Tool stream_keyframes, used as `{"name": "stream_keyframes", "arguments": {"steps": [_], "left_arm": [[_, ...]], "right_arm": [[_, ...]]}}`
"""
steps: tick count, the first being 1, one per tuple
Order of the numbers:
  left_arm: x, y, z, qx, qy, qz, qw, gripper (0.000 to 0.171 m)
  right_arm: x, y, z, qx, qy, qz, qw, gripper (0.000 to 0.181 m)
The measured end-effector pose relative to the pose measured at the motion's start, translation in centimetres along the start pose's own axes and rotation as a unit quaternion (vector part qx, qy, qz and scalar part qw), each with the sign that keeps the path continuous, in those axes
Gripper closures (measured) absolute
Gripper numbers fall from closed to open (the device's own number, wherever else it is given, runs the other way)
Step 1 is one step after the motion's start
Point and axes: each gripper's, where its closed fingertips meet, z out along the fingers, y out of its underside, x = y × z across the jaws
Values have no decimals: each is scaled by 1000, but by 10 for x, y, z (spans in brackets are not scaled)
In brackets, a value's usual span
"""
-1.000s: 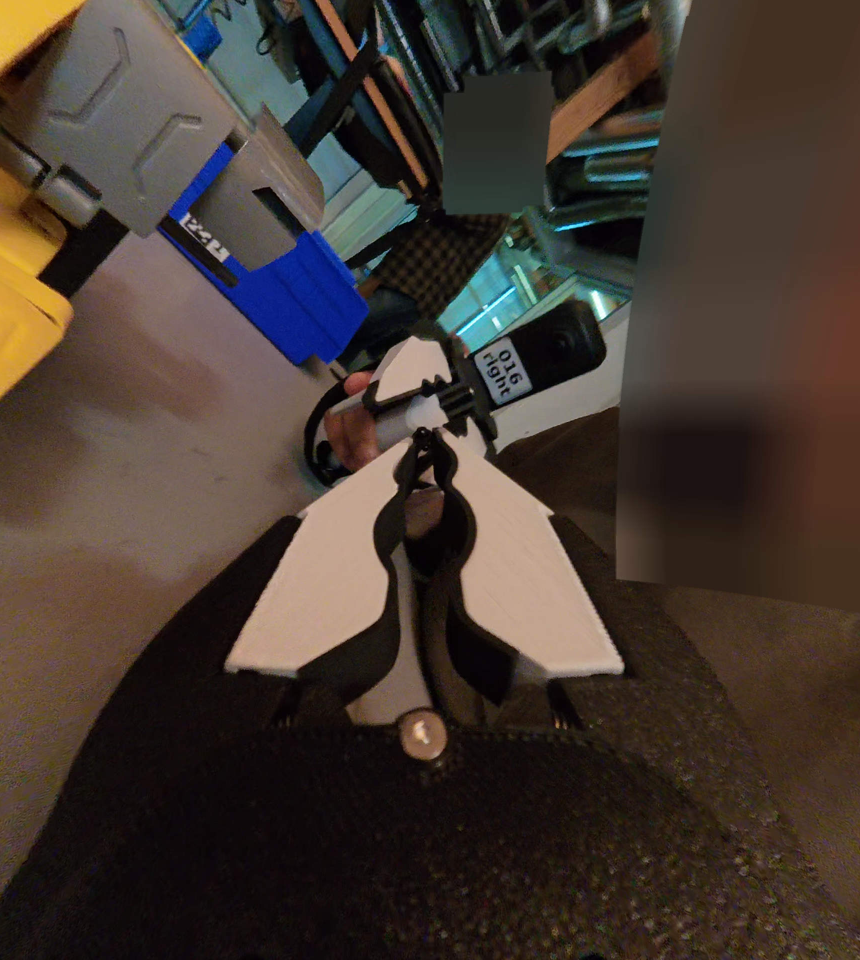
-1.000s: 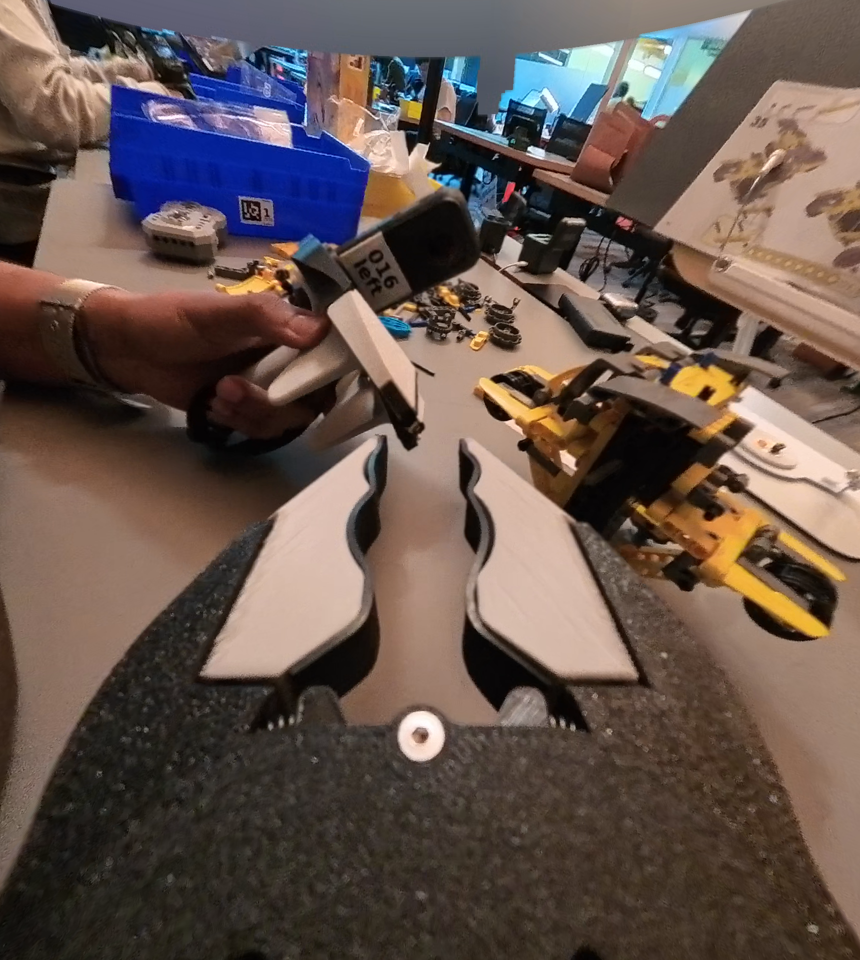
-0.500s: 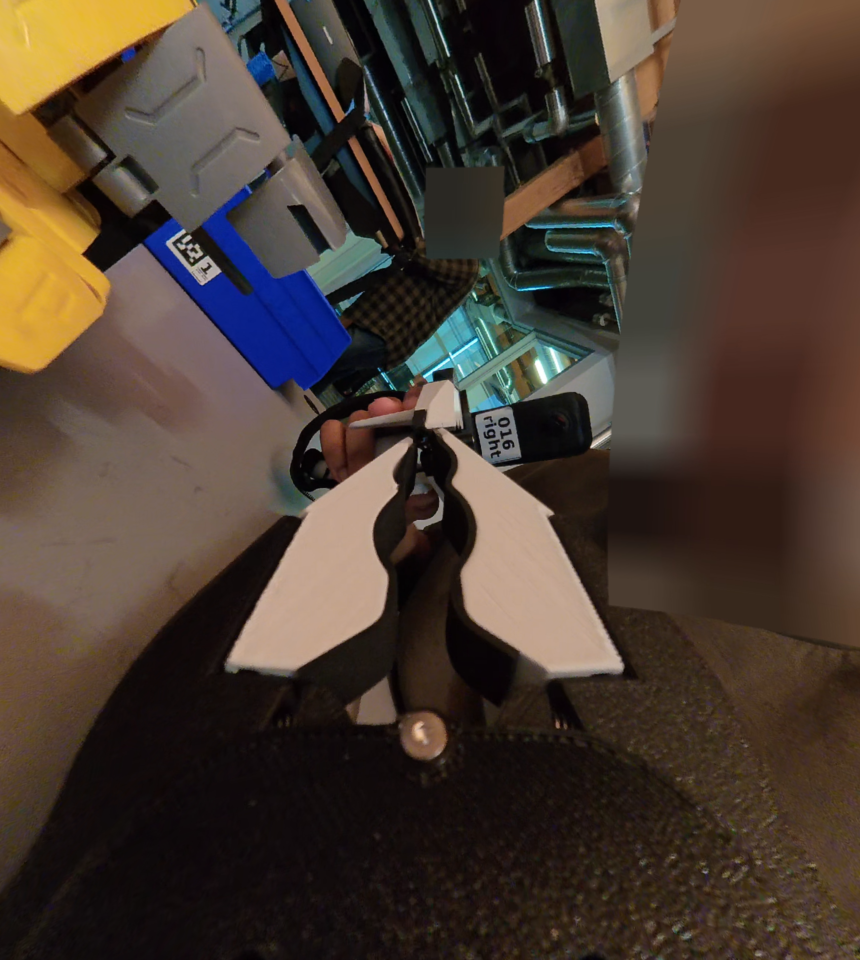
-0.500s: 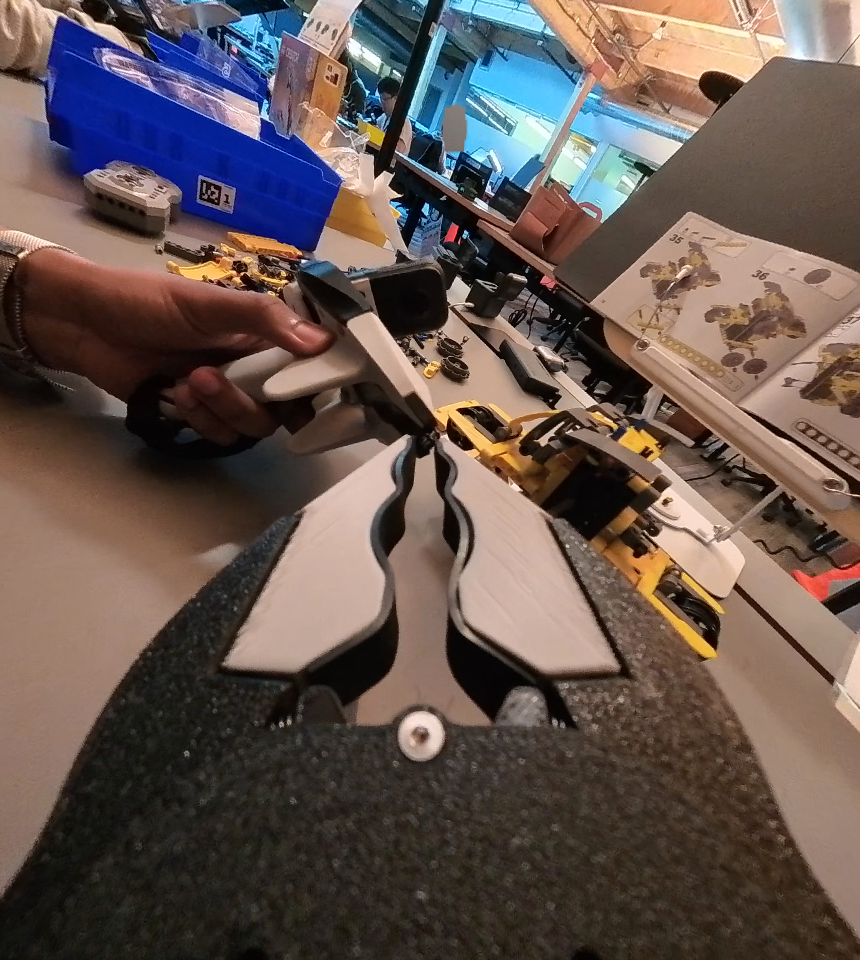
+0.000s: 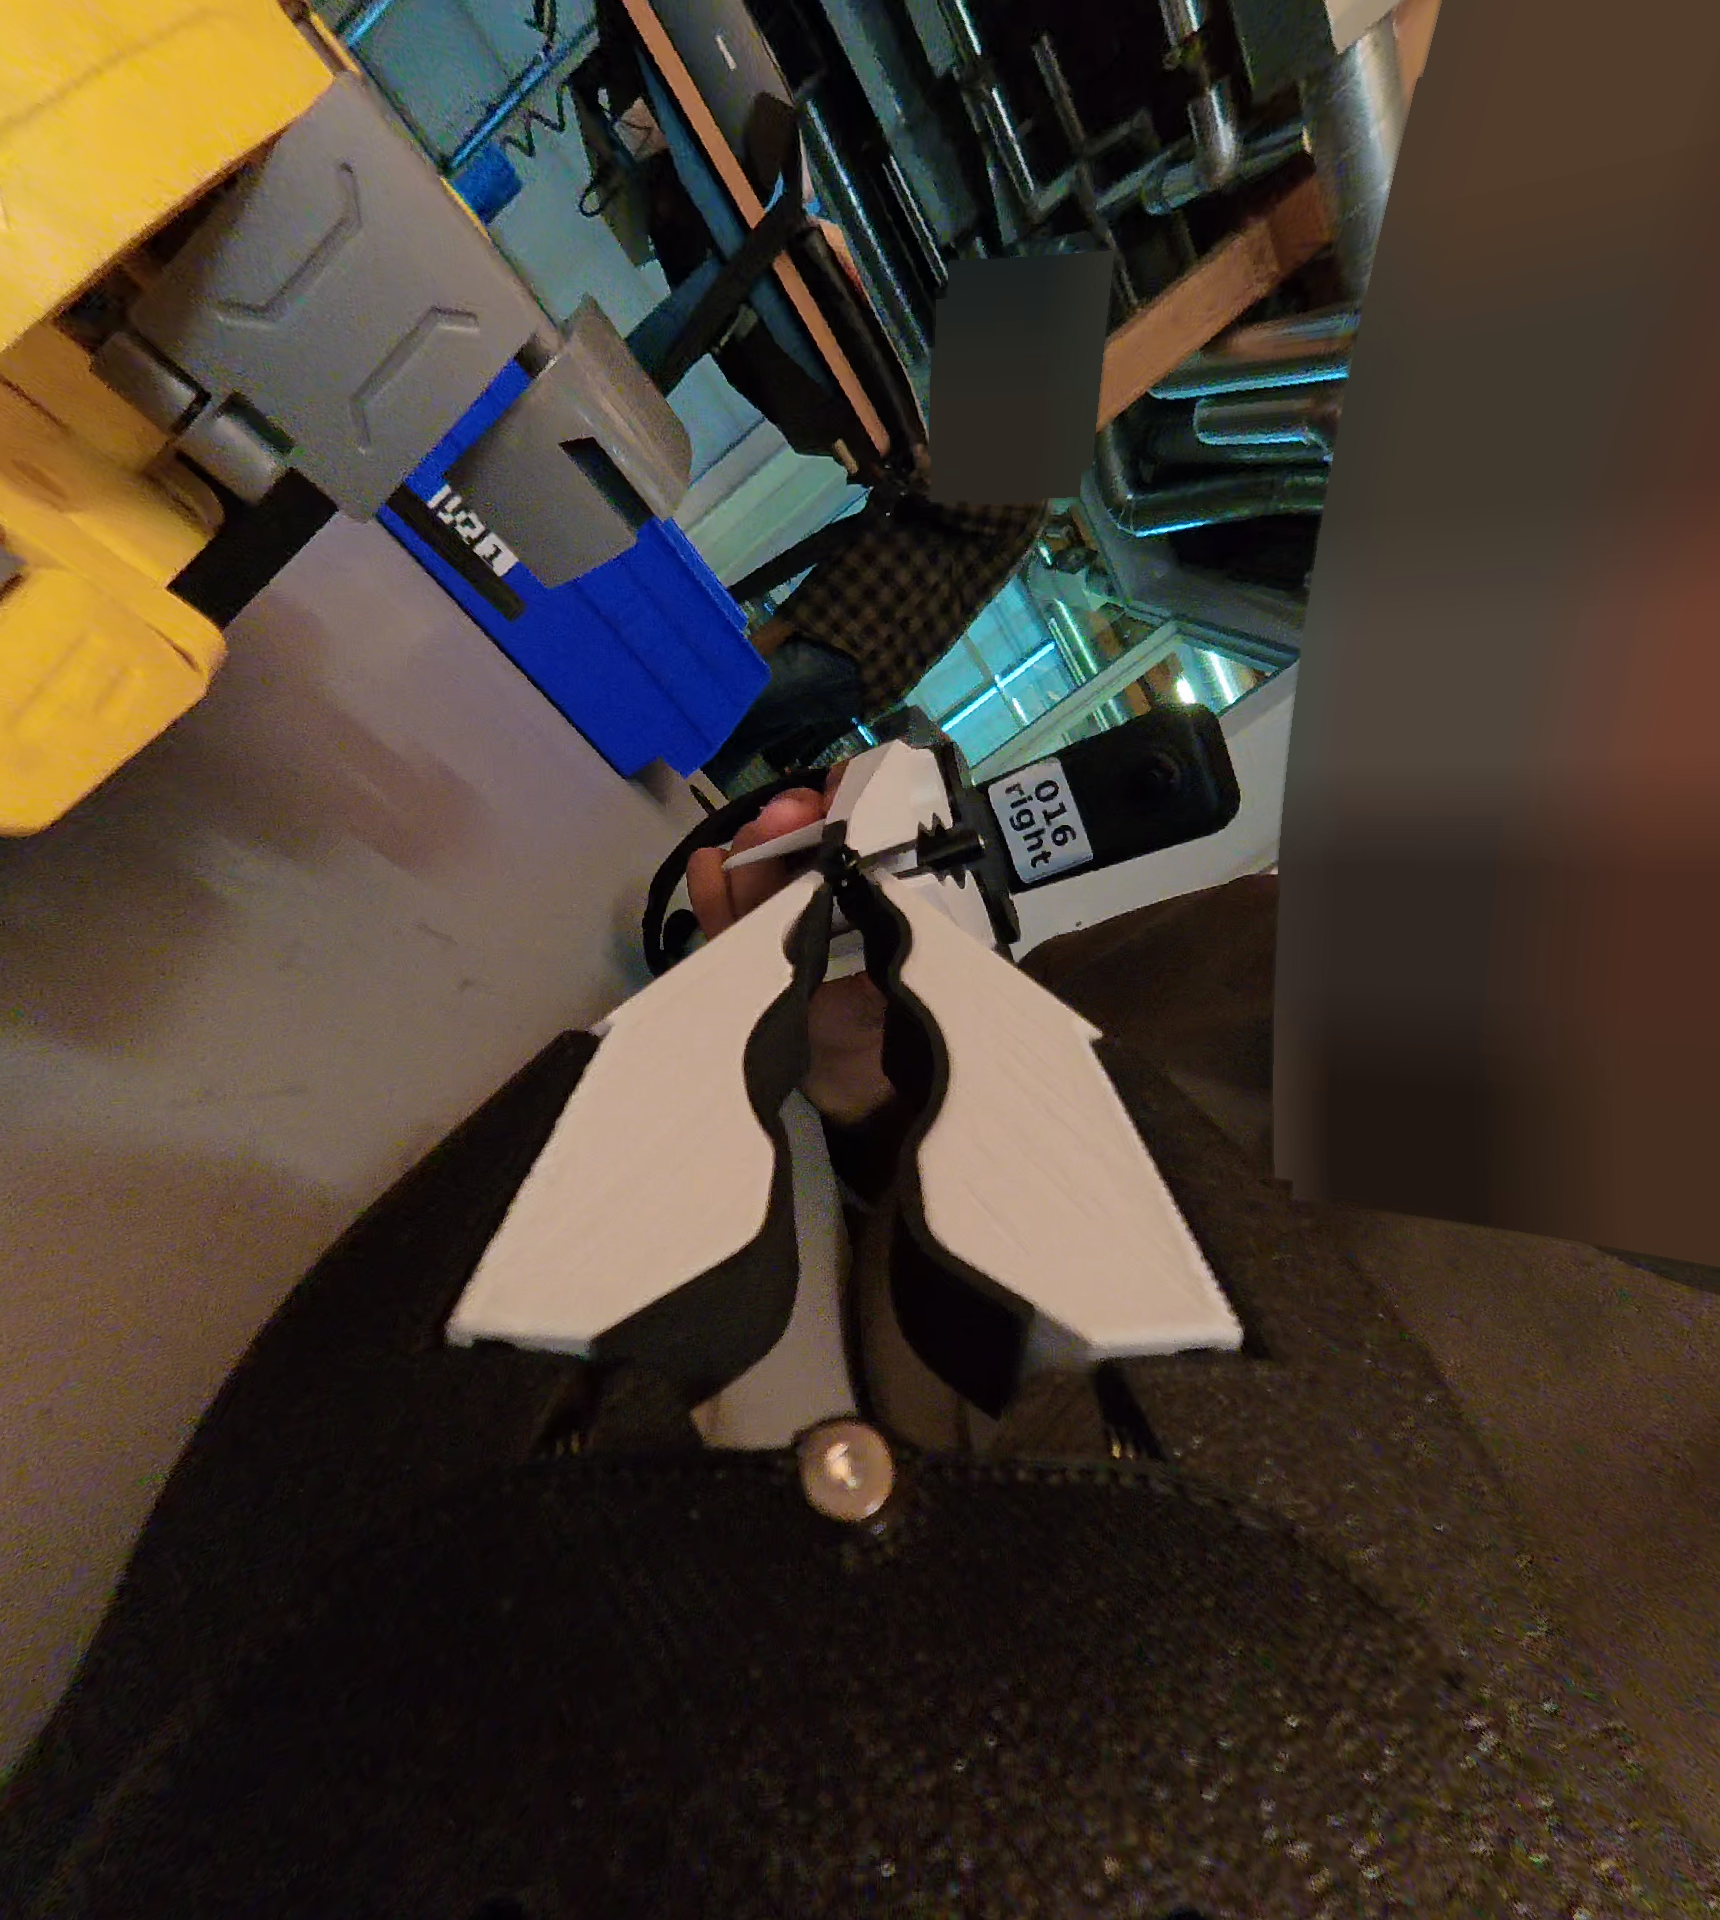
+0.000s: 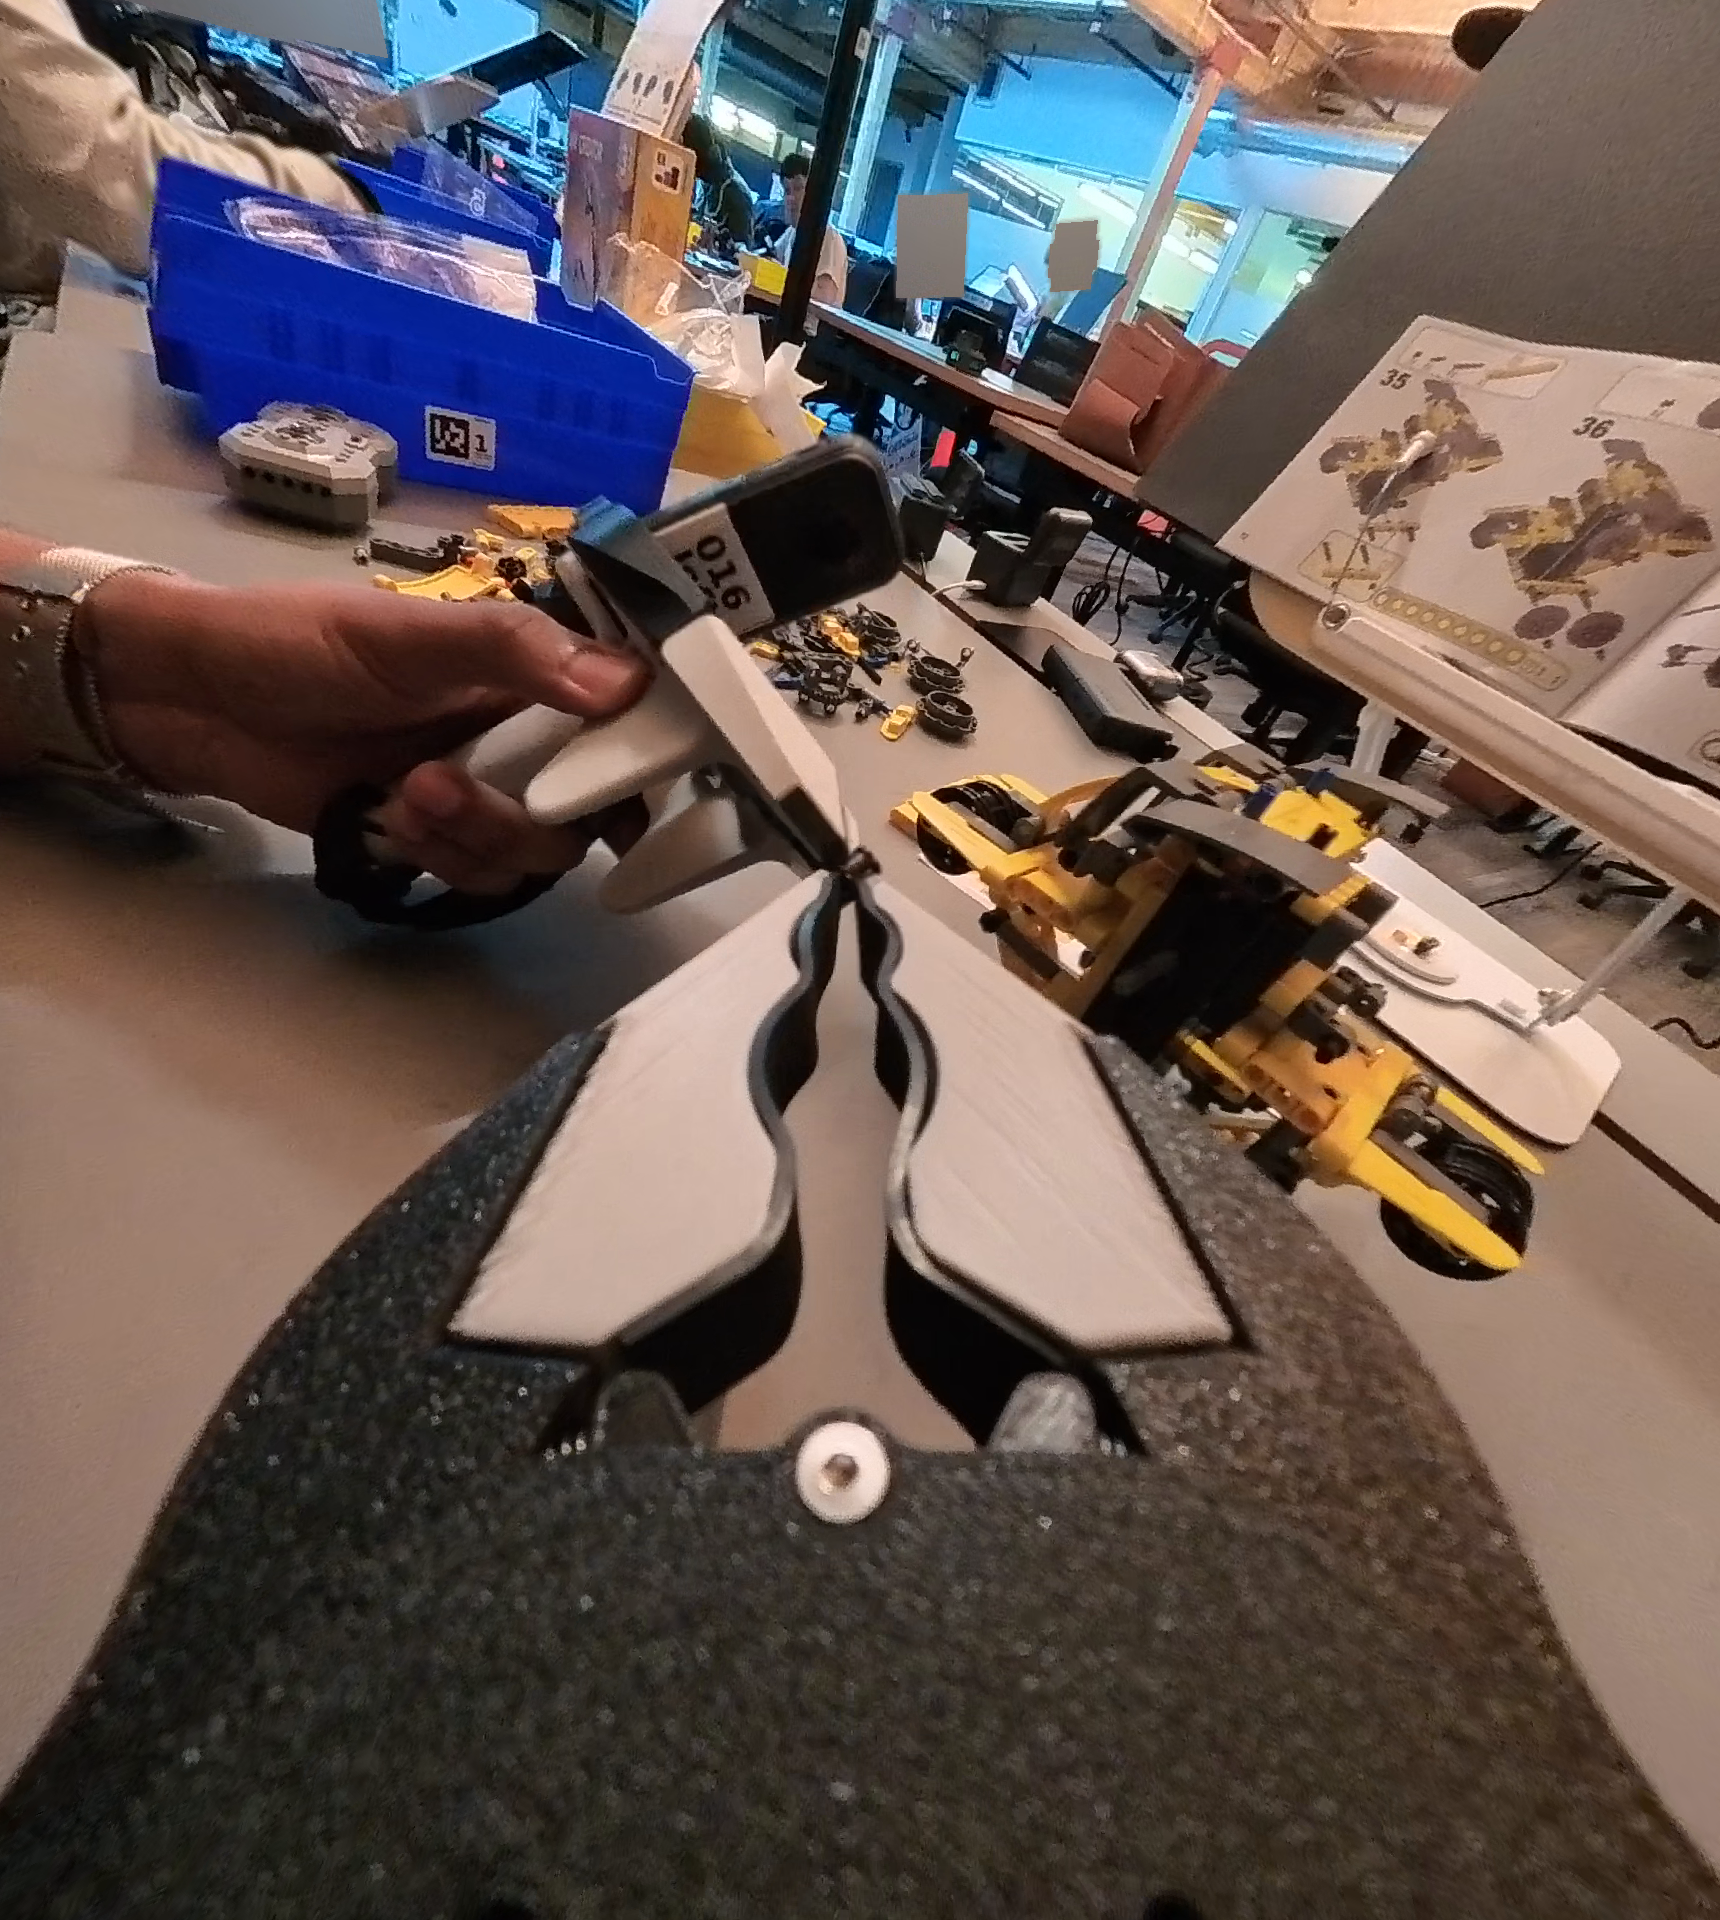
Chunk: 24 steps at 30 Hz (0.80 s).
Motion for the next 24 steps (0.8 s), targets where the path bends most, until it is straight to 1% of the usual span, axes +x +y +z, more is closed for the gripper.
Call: {"name": "stream_keyframes", "arguments": {"steps": [1, 3, 5, 9, 14, 22, 23, 24], "left_arm": [[0, -1, 0, 5, 4, -6, 1000, 169], [1, -3, 0, 19, 16, -21, 999, 170], [0, -2, 1, 21, 23, -33, 999, 170], [4, 1, 5, 19, 39, -41, 998, 170], [3, -1, 3, 26, 37, -41, 998, 171], [3, 1, 3, 16, 40, -41, 998, 170], [2, 0, 3, 19, 35, -39, 998, 166], [0, -3, 2, 27, 28, -37, 999, 157]], "right_arm": [[0, 0, 0, -1, 1, -4, 1000, 177], [-1, 1, 2, -5, 6, -11, 1000, 164], [-3, 4, 4, -15, 7, -22, 1000, 161], [-1, 2, 3, -17, 26, -52, 998, 170], [2, -4, 0, 0, 33, -45, 998, 169], [-2, -2, 0, -1, 15, -33, 999, 174], [-2, -2, 0, 0, 12, -27, 1000, 174], [-1, -2, -1, 4, 9, -20, 1000, 175]]}}
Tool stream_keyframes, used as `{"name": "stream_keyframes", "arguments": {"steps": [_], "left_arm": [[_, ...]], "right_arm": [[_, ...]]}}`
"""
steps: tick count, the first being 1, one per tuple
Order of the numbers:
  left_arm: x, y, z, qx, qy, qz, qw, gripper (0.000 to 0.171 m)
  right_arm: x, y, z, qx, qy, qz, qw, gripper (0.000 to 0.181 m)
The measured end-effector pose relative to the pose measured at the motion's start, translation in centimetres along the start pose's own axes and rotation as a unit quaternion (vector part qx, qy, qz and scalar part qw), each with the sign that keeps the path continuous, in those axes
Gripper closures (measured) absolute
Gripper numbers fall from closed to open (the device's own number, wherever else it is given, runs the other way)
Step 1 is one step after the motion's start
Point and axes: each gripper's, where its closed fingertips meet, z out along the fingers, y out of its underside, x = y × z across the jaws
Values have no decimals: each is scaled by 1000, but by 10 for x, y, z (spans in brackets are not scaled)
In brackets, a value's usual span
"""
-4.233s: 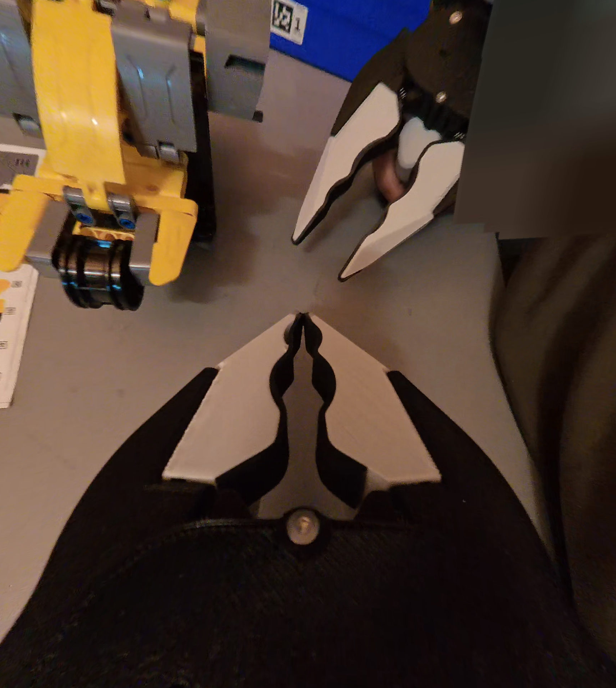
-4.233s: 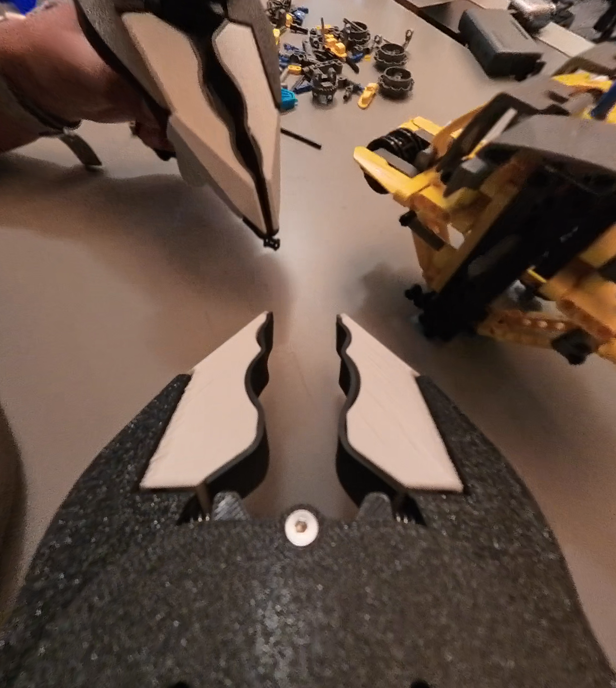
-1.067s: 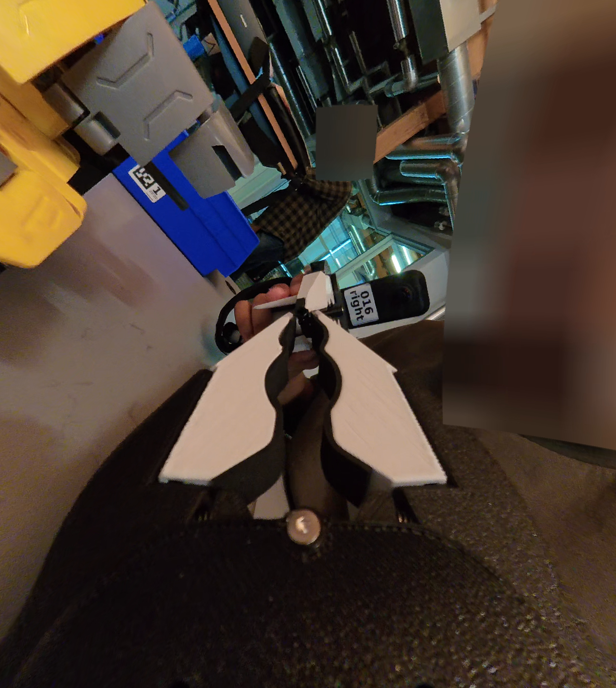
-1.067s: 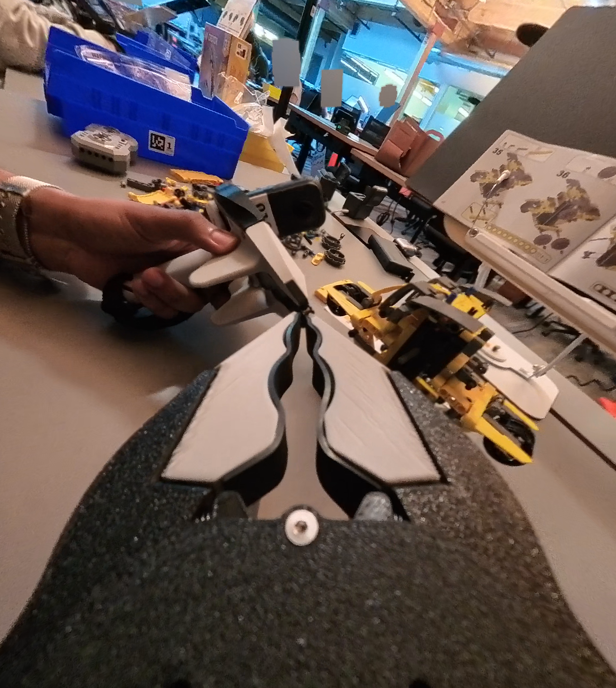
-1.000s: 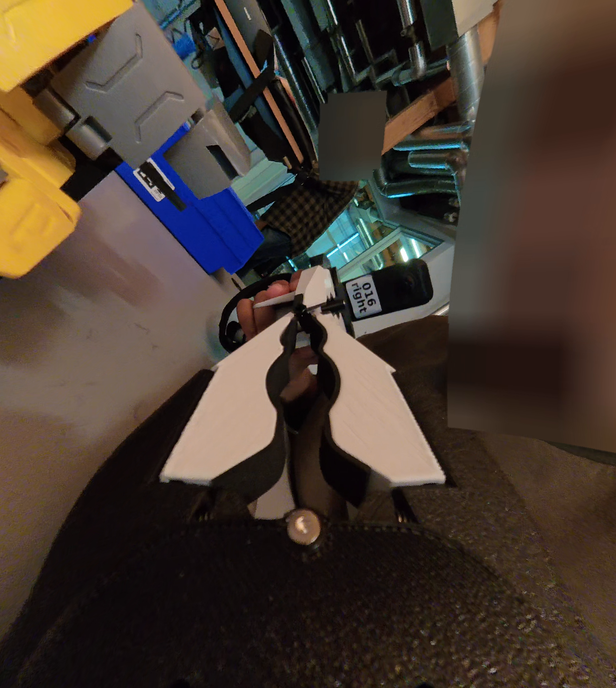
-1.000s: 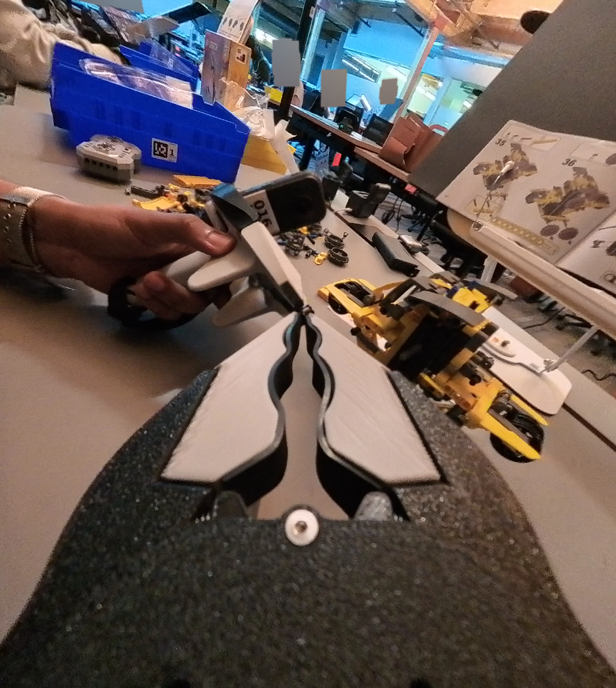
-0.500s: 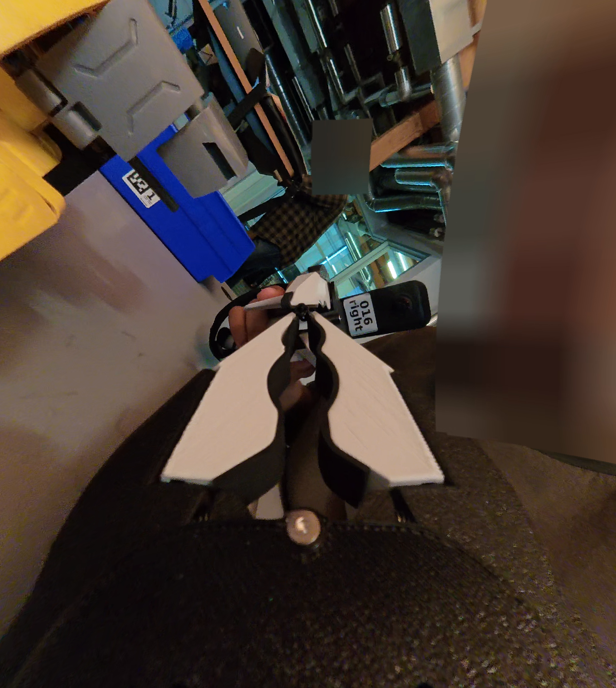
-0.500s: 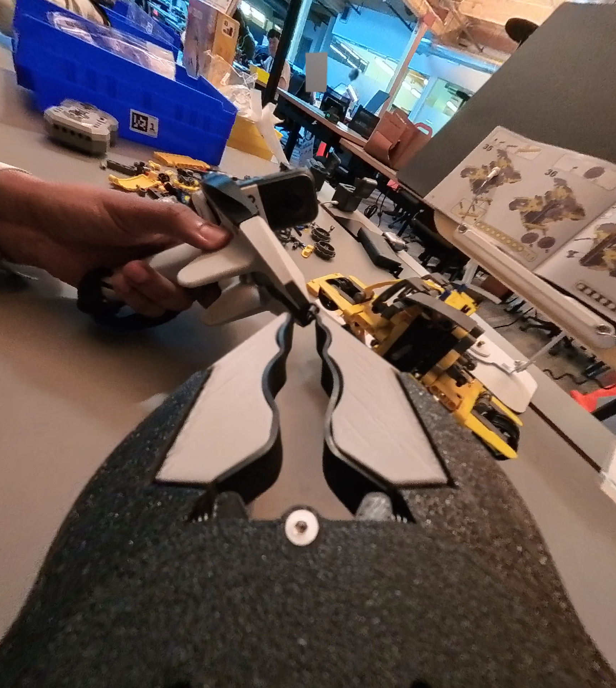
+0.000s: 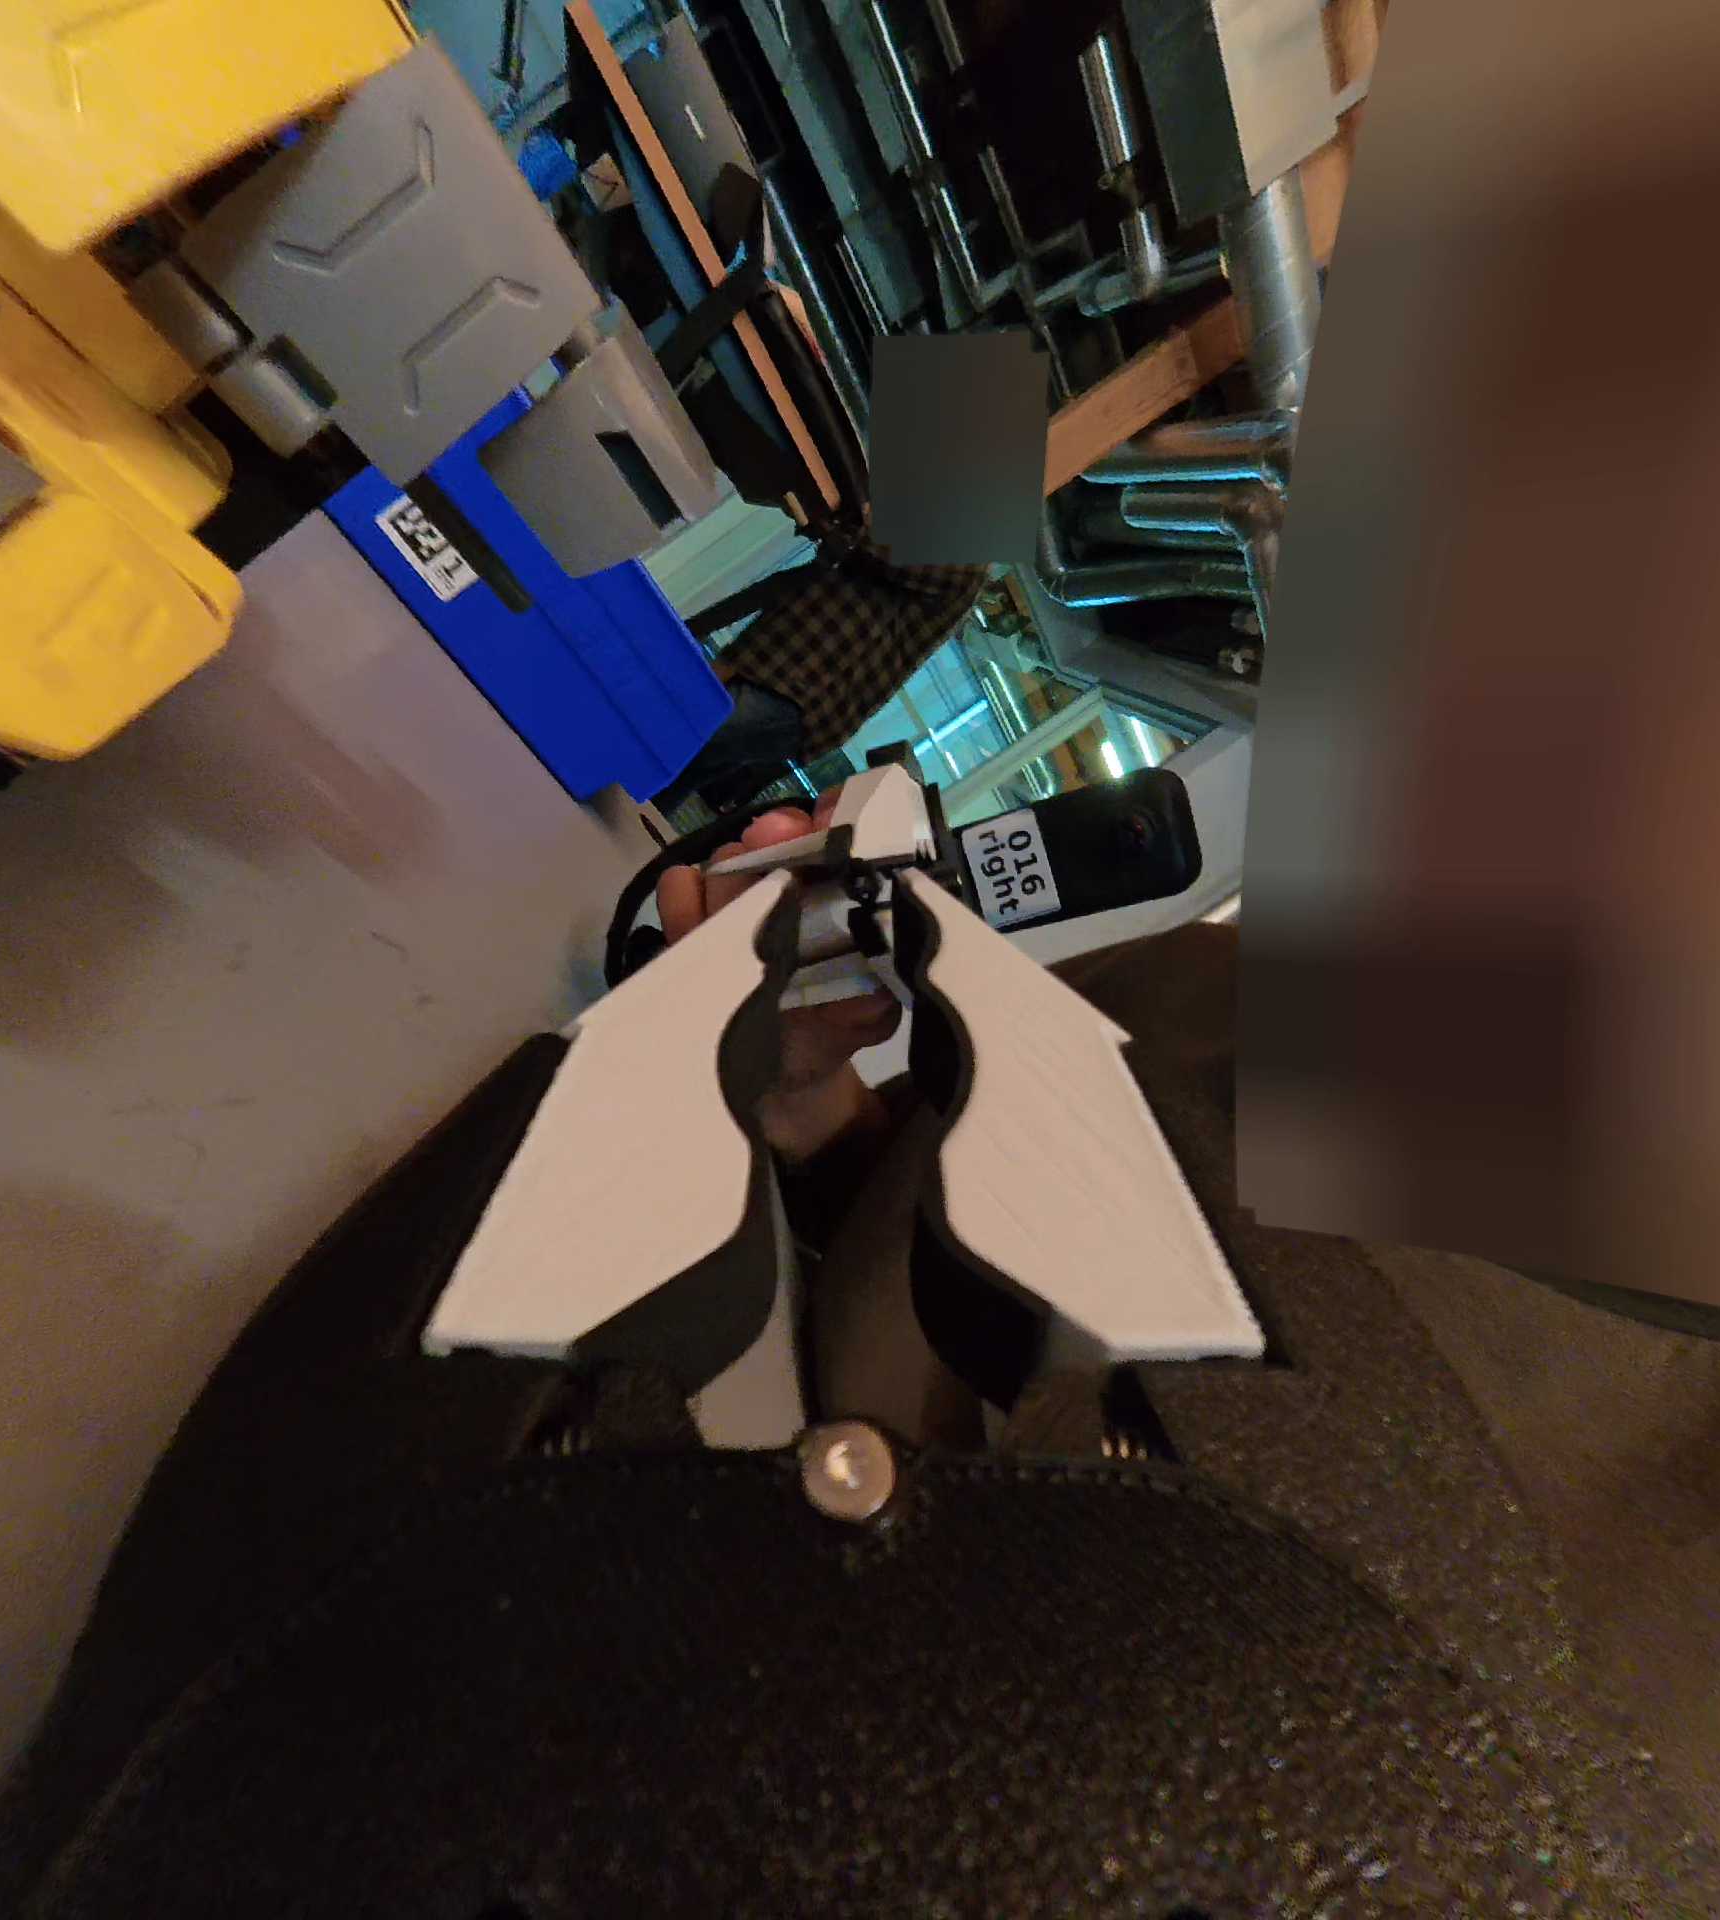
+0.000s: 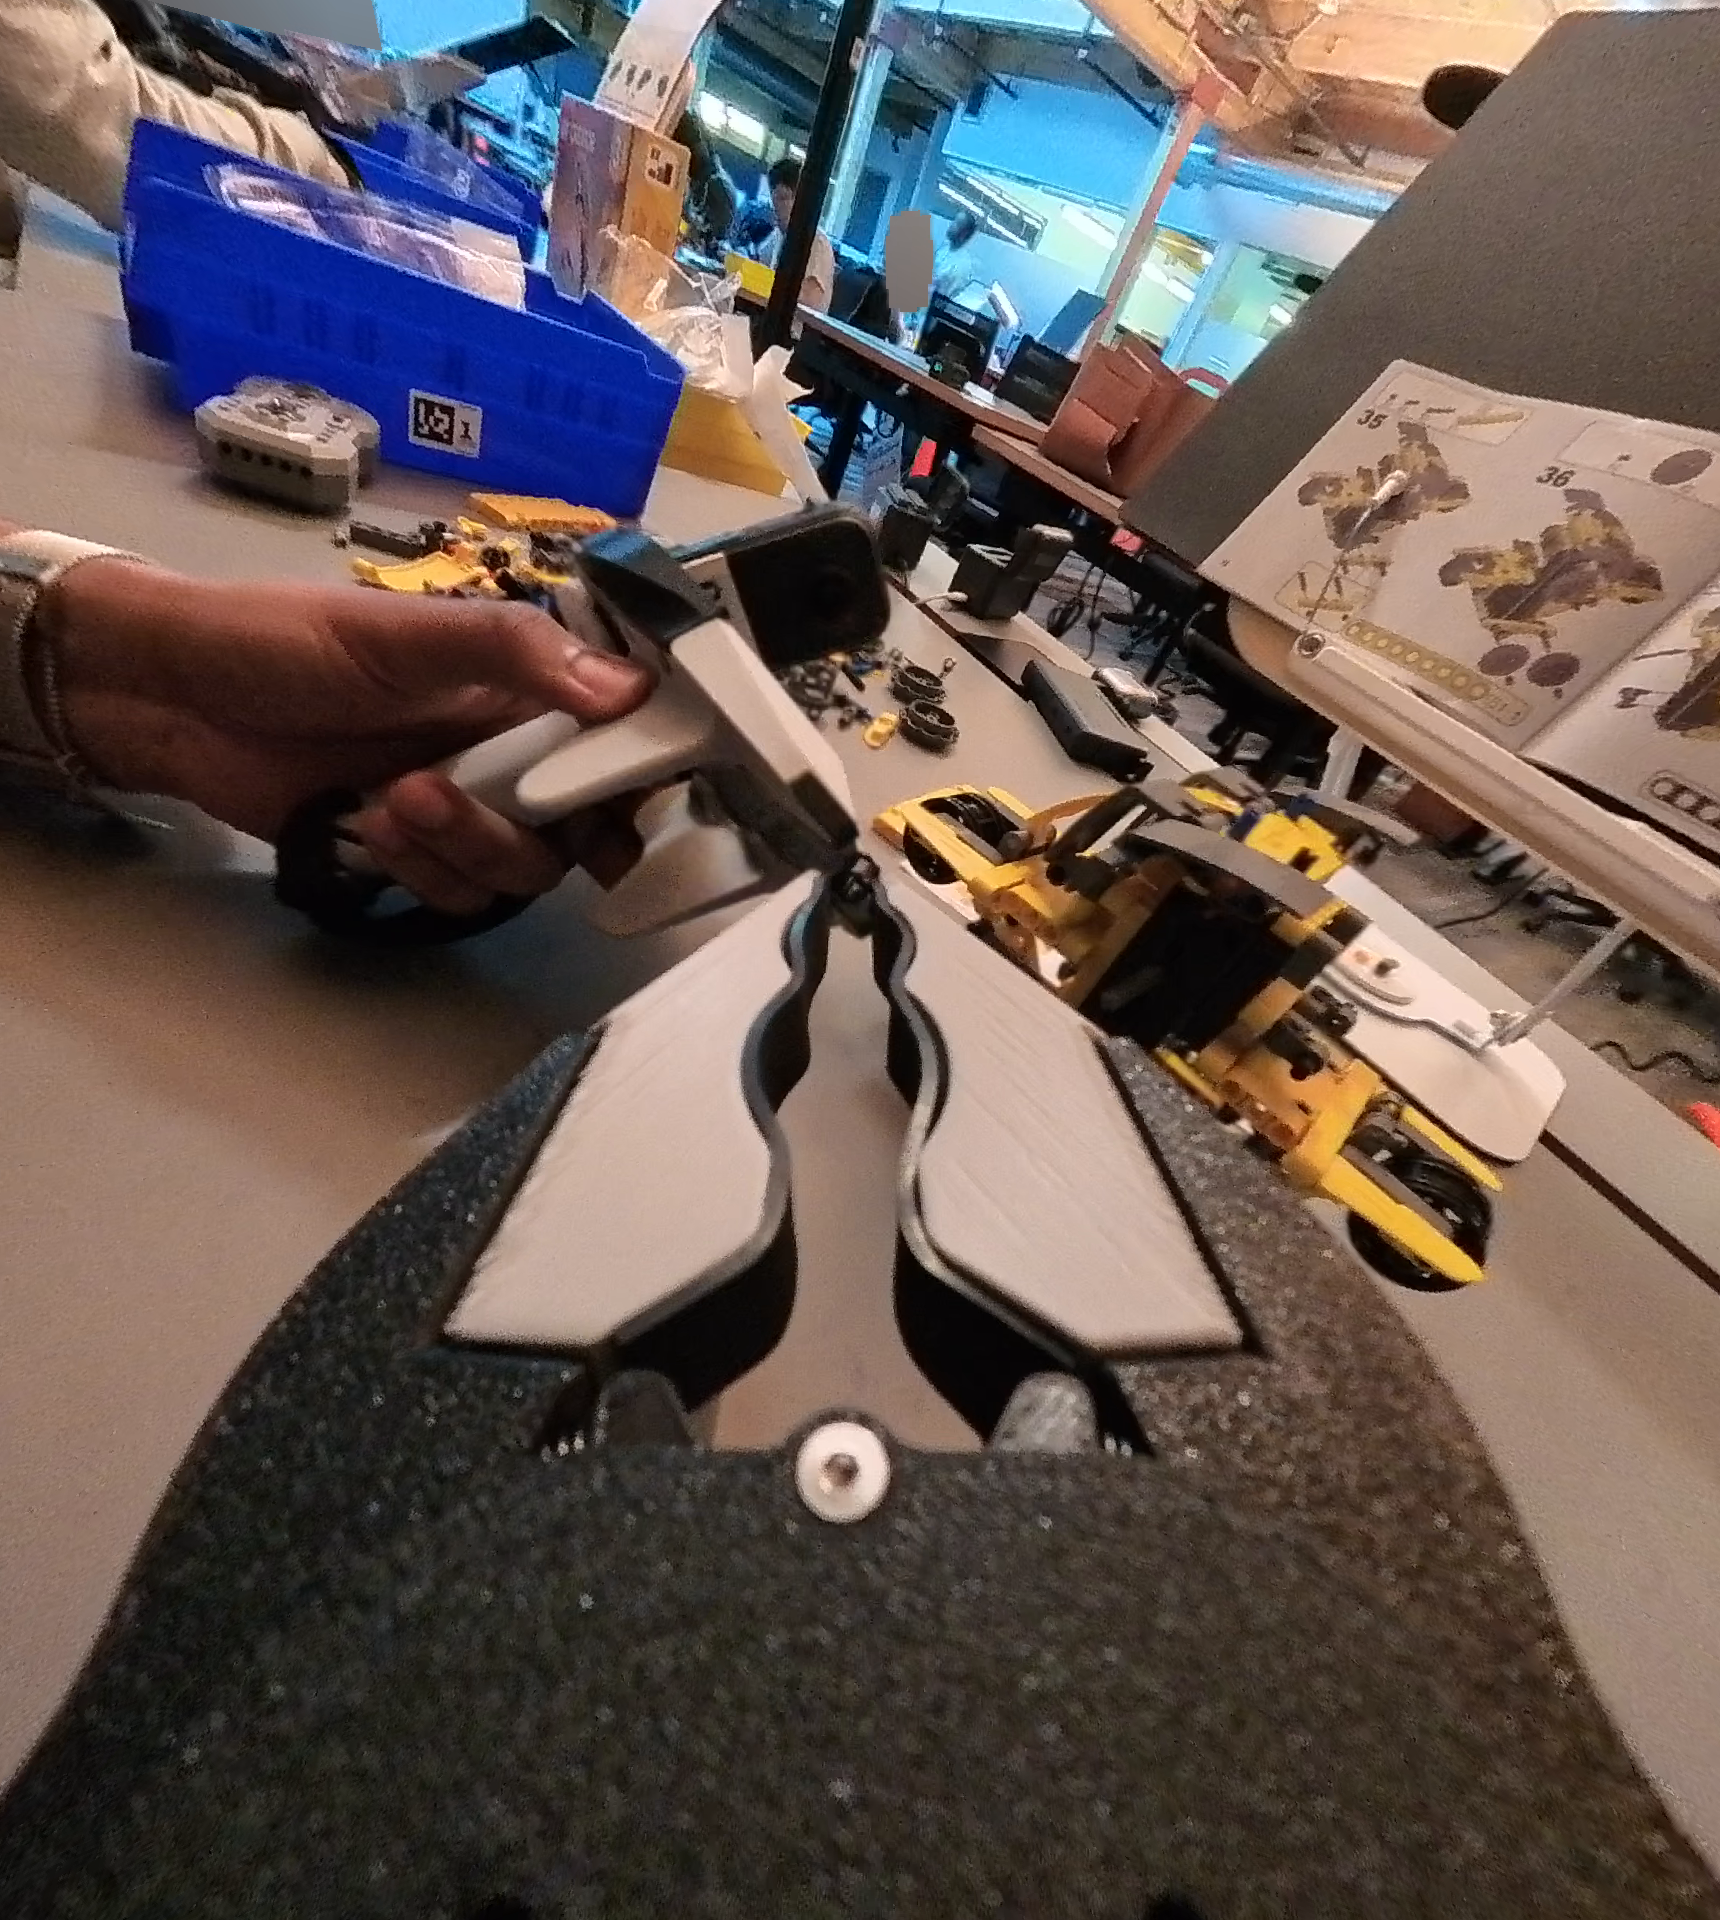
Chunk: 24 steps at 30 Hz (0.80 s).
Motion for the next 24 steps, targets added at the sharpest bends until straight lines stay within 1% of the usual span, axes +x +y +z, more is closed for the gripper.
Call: {"name": "stream_keyframes", "arguments": {"steps": [1, 3, 8, 9, 10, 11, 15, 17, 19, 21, 24], "left_arm": [[0, -2, -2, 6, -2, 2, 1000, 157], [0, -4, -5, 8, -1, 1, 1000, 163], [0, -2, -4, 6, 3, -6, 1000, 160], [-2, -1, -3, 4, -1, -9, 1000, 161], [-4, -2, -4, 5, -8, -9, 1000, 168], [-6, -2, -4, 5, -11, -8, 1000, 171], [-8, -1, -5, 6, -14, -13, 1000, 171], [-10, -2, -5, 9, -18, -18, 1000, 162], [-13, -3, -6, 13, -32, -10, 999, 158], [-16, 0, -5, 1, -51, 7, 999, 161], [-16, 3, -2, -10, -51, 10, 999, 164]], "right_arm": [[1, -1, -1, 4, -2, 10, 1000, 175], [2, 0, -2, 8, -11, 33, 999, 175], [-2, 8, 2, -7, -48, 88, 995, 175], [-3, 10, 3, -11, -50, 91, 995, 175], [-3, 10, 3, -12, -50, 92, 994, 175], [-3, 11, 3, -14, -51, 94, 994, 175], [-4, 14, 4, -27, -51, 96, 994, 175], [-4, 15, 4, -31, -49, 95, 994, 175], [-3, 17, 4, -36, -42, 88, 995, 175], [-1, 18, 3, -40, -36, 83, 995, 175], [-3, 17, 3, -37, -42, 83, 995, 175]]}}
